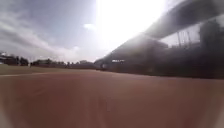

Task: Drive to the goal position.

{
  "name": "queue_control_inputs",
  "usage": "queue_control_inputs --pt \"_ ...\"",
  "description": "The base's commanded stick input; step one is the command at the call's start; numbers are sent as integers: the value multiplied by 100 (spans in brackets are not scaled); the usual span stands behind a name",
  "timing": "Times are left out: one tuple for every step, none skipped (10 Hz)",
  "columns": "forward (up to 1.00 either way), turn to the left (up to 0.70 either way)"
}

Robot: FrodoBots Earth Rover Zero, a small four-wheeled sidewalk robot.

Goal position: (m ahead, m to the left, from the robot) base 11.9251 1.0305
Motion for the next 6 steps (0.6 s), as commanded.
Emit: queue_control_inputs --pt "70 0" --pt "70 0" --pt "70 0" --pt "70 0" --pt "70 0" --pt "70 0"
